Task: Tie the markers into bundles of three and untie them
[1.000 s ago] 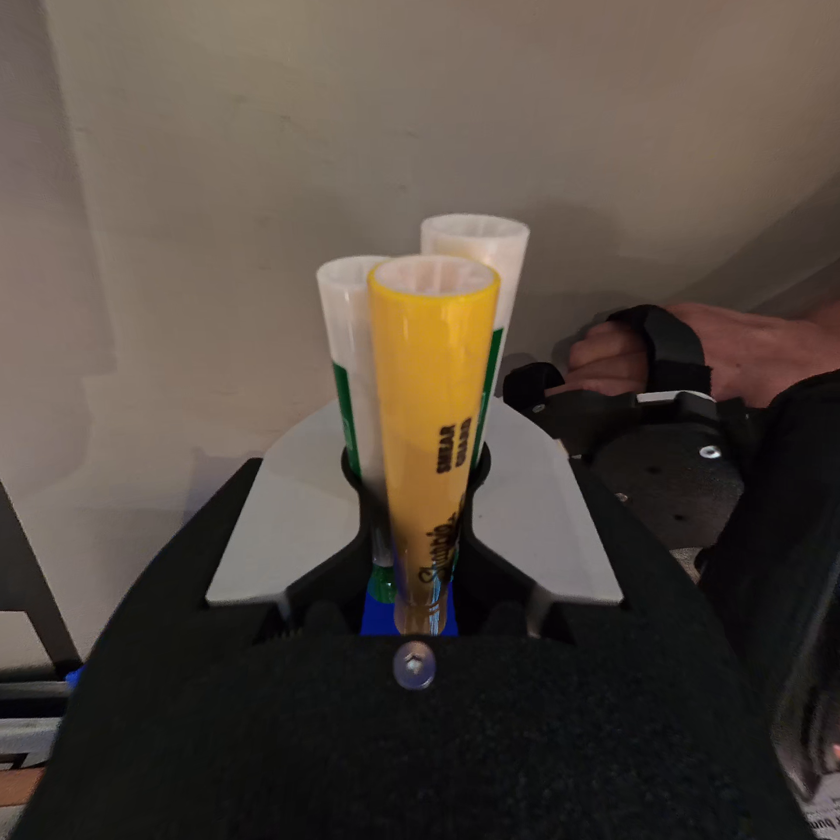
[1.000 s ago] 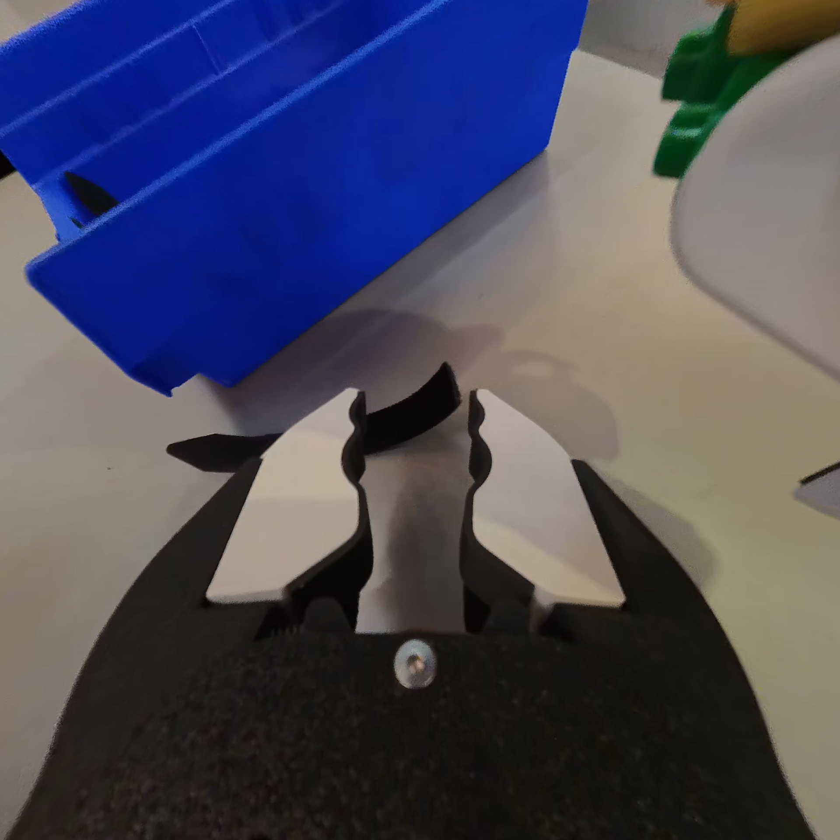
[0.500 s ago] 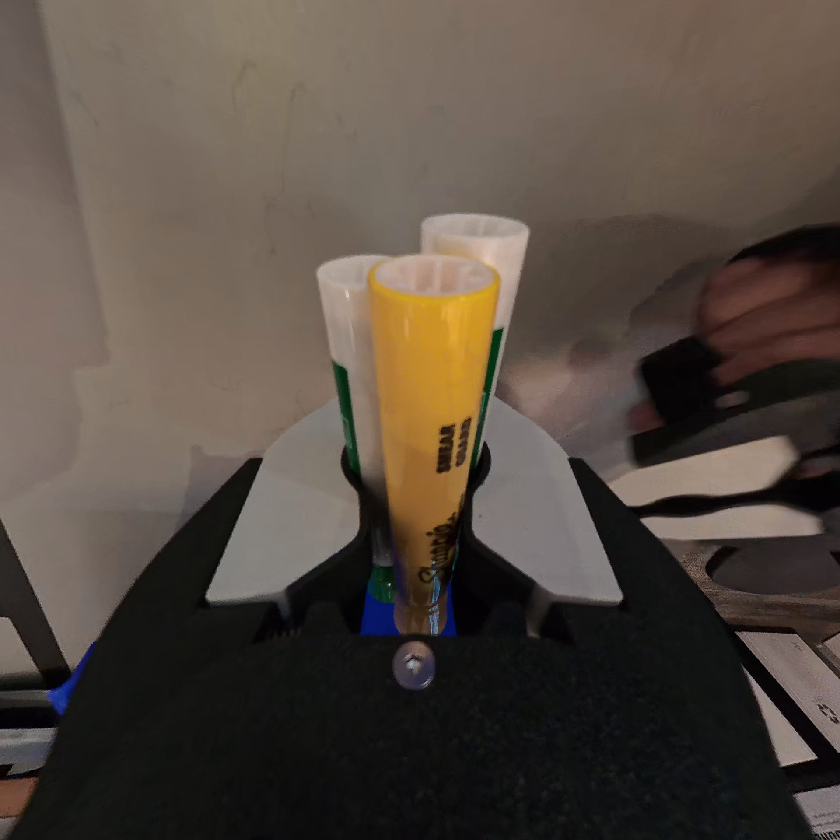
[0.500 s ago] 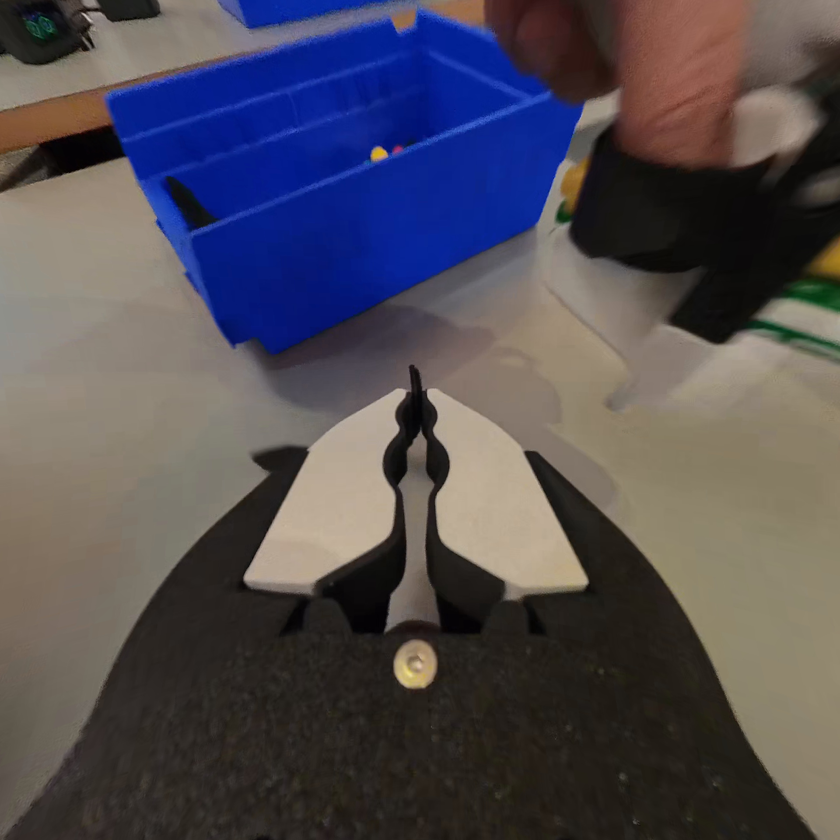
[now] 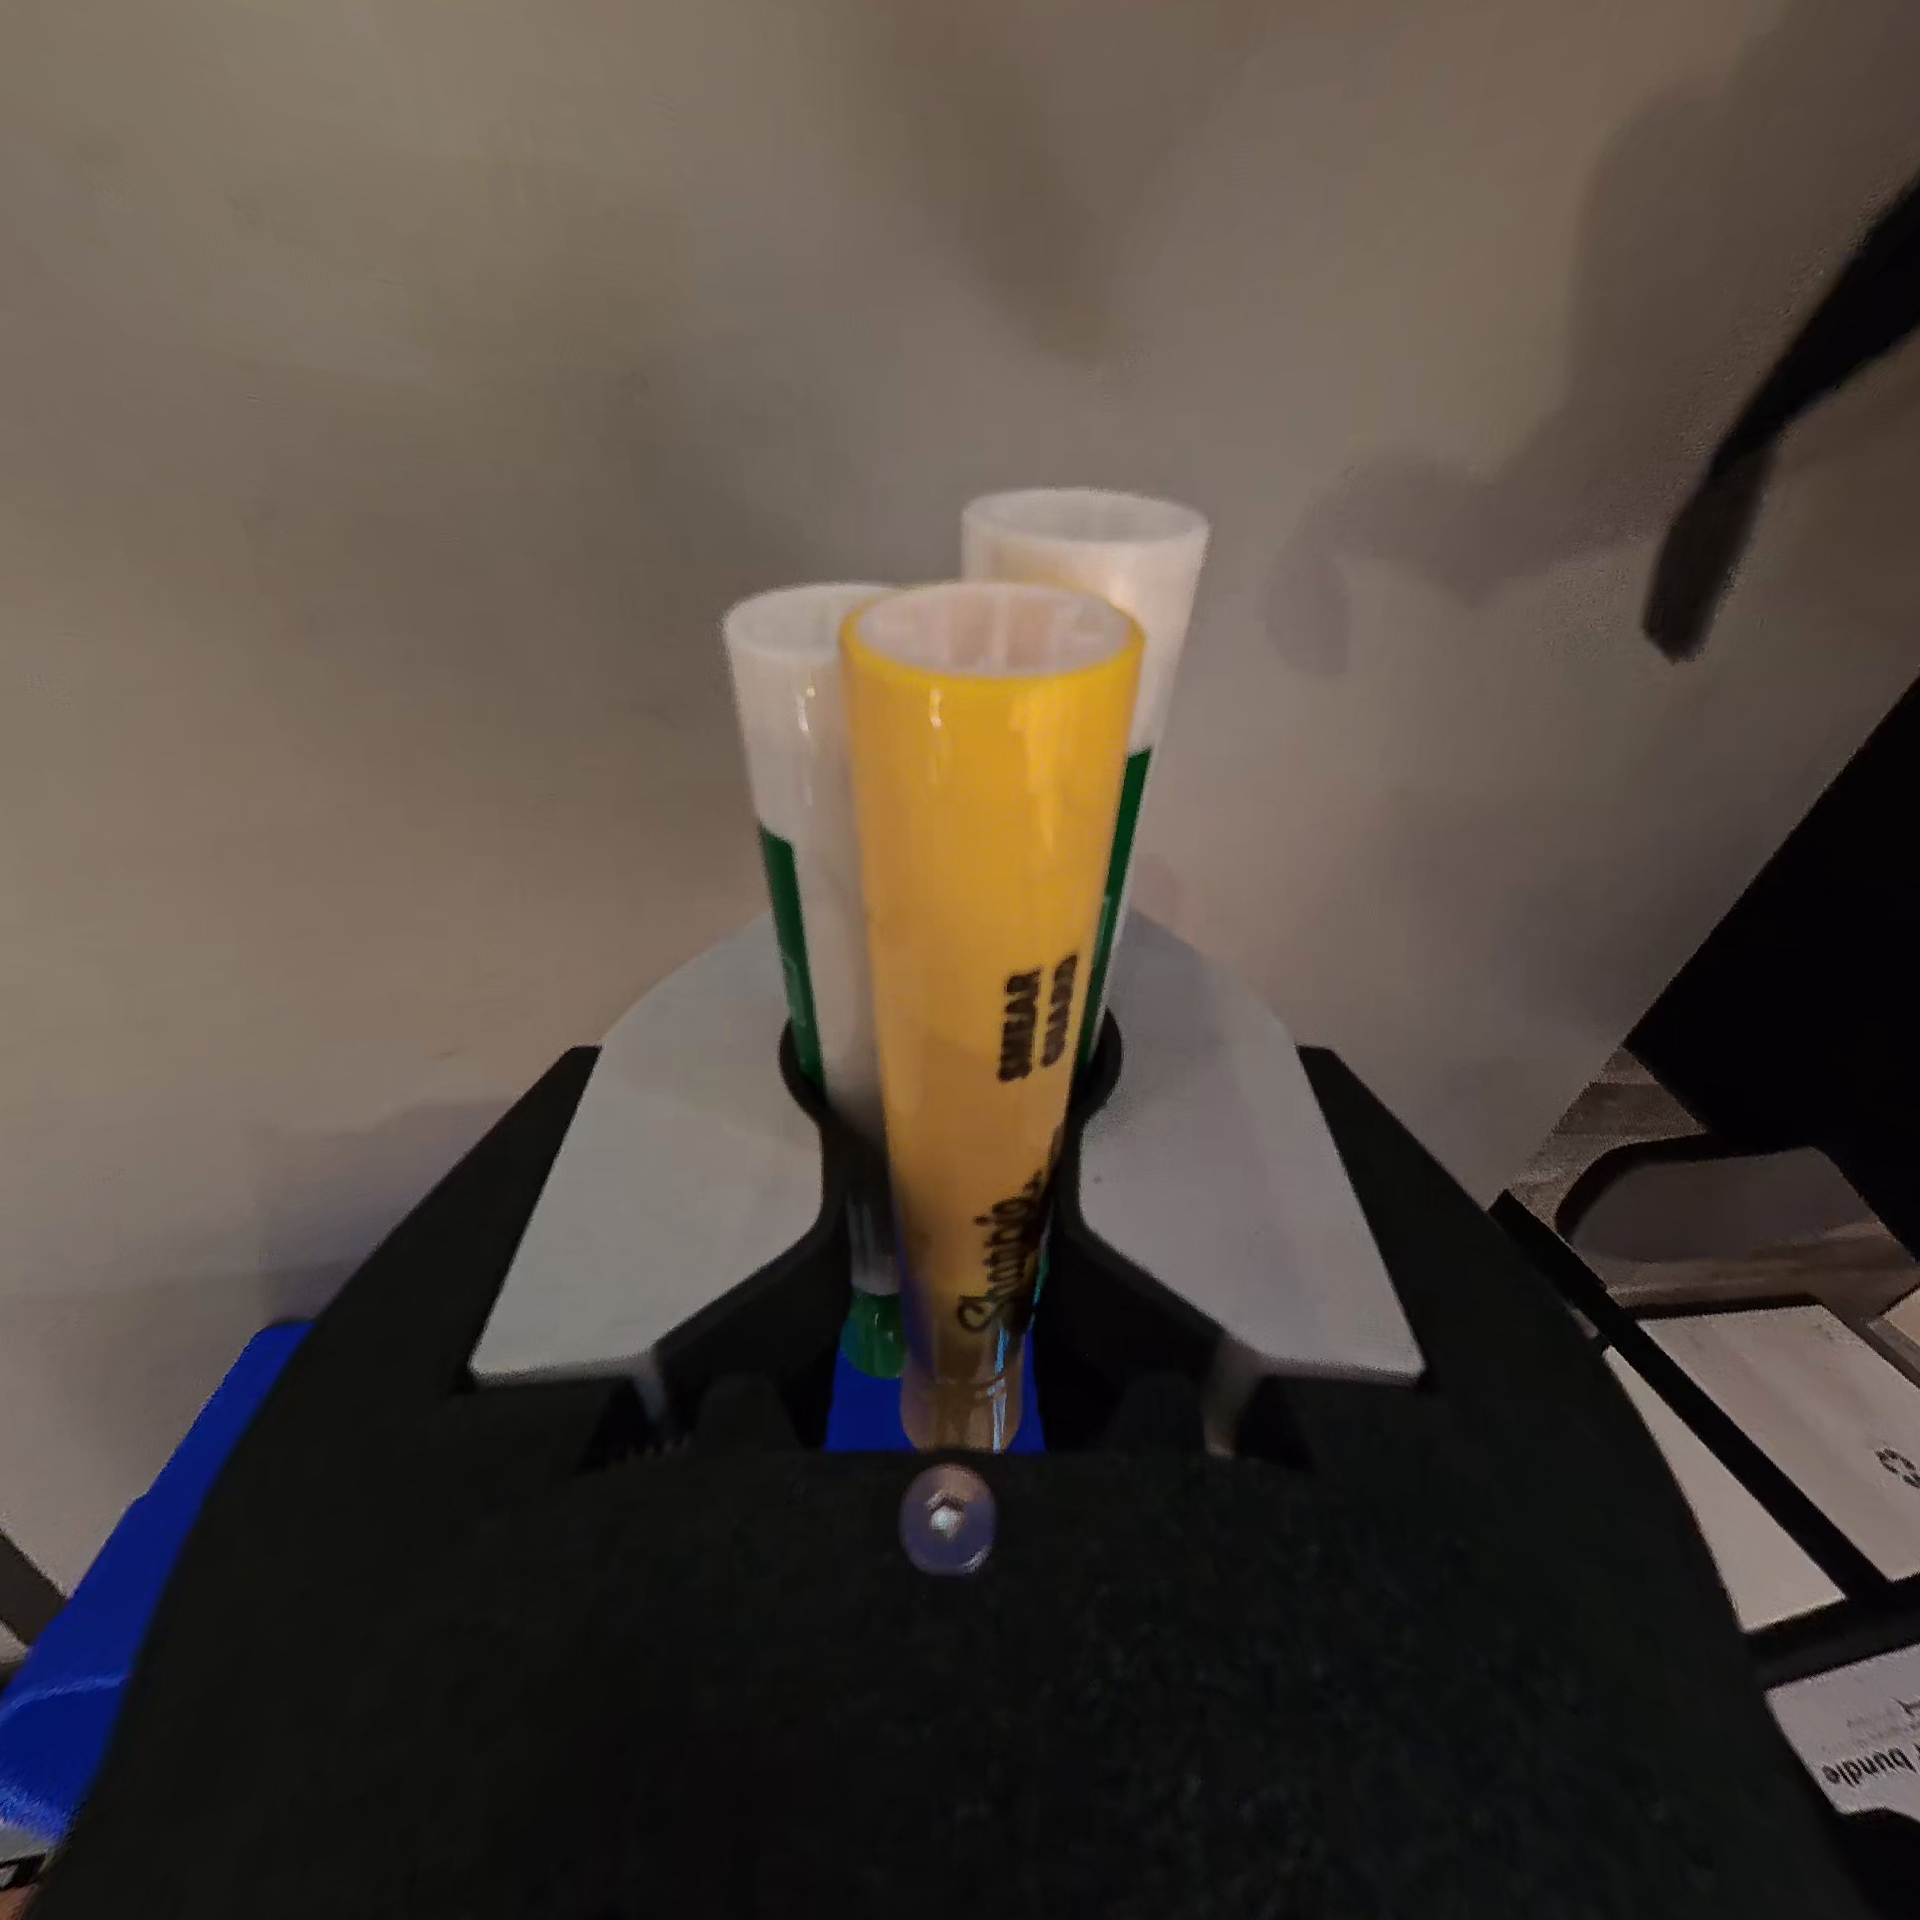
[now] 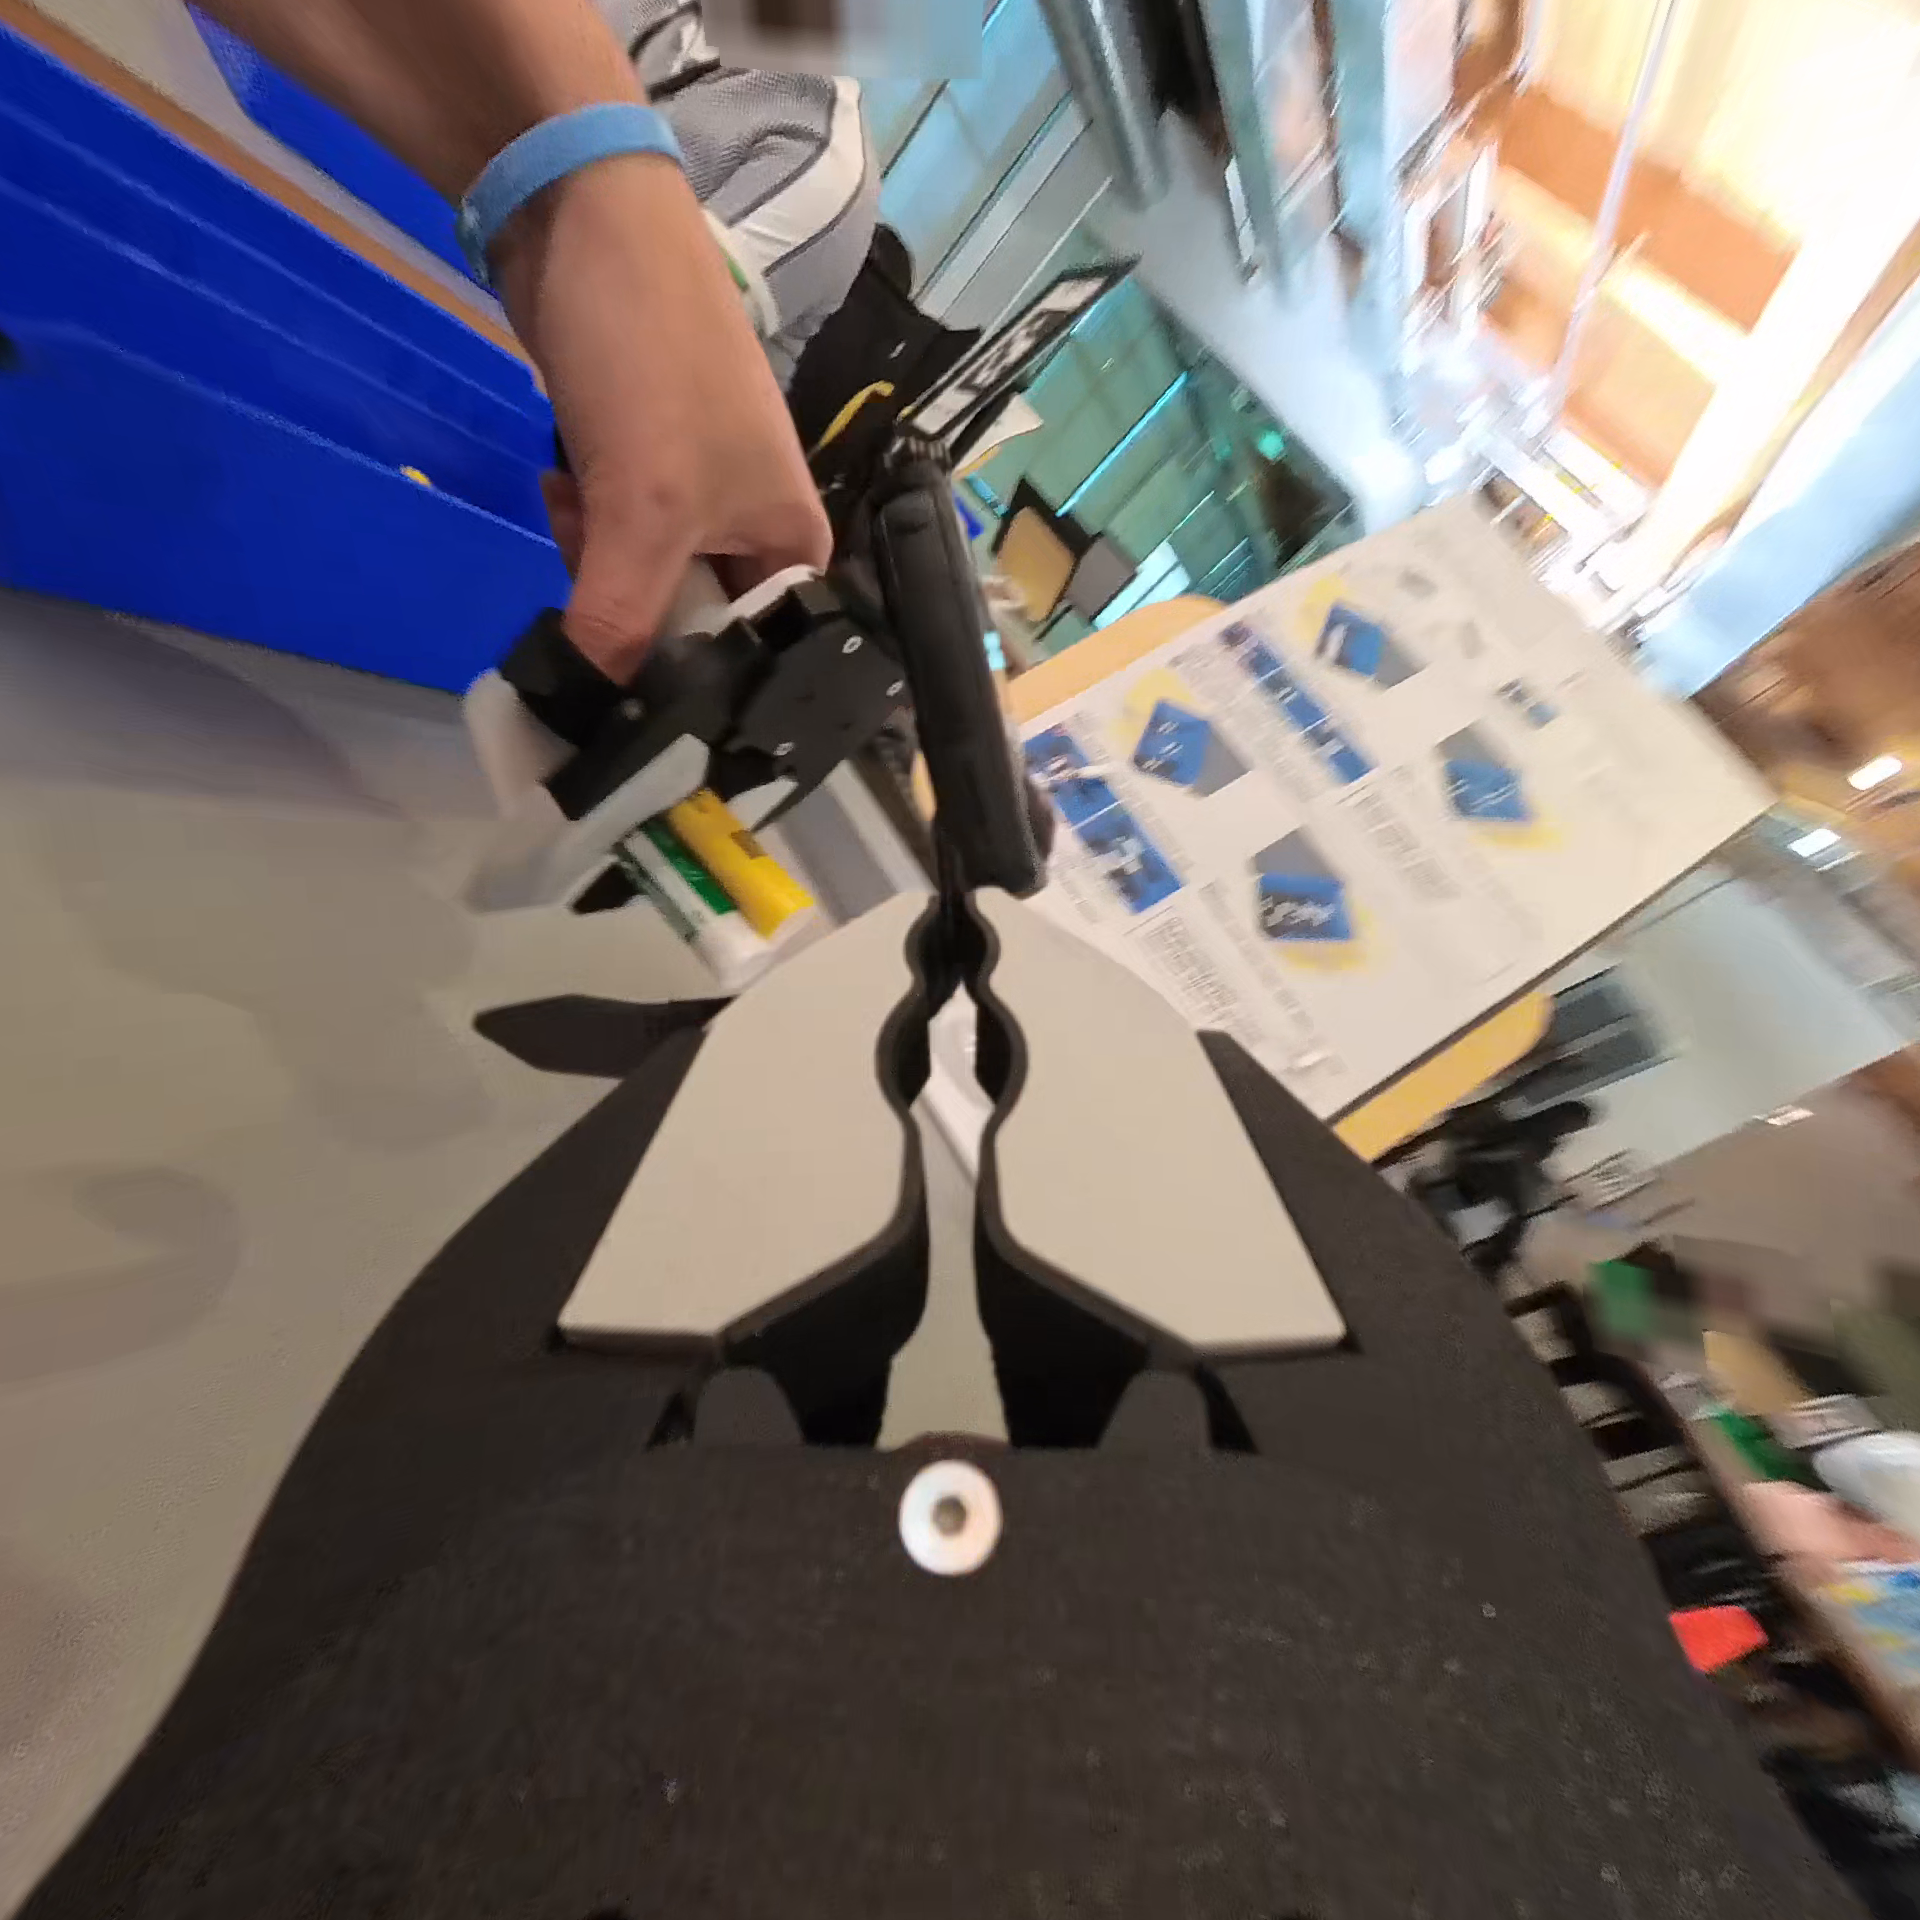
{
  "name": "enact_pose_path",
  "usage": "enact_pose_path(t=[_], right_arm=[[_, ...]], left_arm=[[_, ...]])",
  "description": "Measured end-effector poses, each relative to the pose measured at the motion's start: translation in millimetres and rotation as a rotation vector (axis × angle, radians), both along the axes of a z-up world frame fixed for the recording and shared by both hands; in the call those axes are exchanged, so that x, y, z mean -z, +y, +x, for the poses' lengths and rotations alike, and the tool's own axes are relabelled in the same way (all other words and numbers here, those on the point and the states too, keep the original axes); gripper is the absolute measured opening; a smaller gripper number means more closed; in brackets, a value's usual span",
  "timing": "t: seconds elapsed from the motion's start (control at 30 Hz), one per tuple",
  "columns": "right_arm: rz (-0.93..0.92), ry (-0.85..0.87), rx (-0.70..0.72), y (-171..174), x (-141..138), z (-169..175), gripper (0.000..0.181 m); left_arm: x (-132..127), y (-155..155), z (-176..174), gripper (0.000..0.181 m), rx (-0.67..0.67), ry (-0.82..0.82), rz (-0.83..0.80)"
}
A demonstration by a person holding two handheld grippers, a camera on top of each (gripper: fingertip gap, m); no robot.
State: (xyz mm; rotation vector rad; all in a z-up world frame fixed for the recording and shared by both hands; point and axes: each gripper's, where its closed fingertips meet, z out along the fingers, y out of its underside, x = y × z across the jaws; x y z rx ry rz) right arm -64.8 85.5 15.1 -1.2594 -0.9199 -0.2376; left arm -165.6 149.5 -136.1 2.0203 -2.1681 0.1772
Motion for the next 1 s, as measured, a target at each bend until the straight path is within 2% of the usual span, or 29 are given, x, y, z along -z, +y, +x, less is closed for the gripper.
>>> enact_pose_path(t=[0.13, 0.3, 0.4, 0.7, 0.87, 1.0], right_arm=[[0.177, -0.188, 0.065, 1, 5, -1, 0.001], [0.194, -0.33, 0.162, 14, 31, 10, 0.001], [0.233, -0.416, 0.189, 21, 35, 8, 0.001], [0.323, -0.476, 0.128, 20, 20, -17, 0.002], [0.361, -0.516, 0.009, 10, 19, -40, 0.002], [0.382, -0.56, -0.081, 2, 29, -50, 0.002]], left_arm=[[-3, -16, 9, 0.041, 0.012, -0.012, -0.039], [-9, -31, 15, 0.041, 0.022, -0.019, -0.087], [-9, -36, 17, 0.042, 0.036, -0.011, -0.096], [-4, -55, 25, 0.042, 0.111, -0.002, -0.111], [-4, -61, 31, 0.041, 0.149, -0.019, -0.12], [-9, -62, 35, 0.042, 0.177, -0.039, -0.104]])
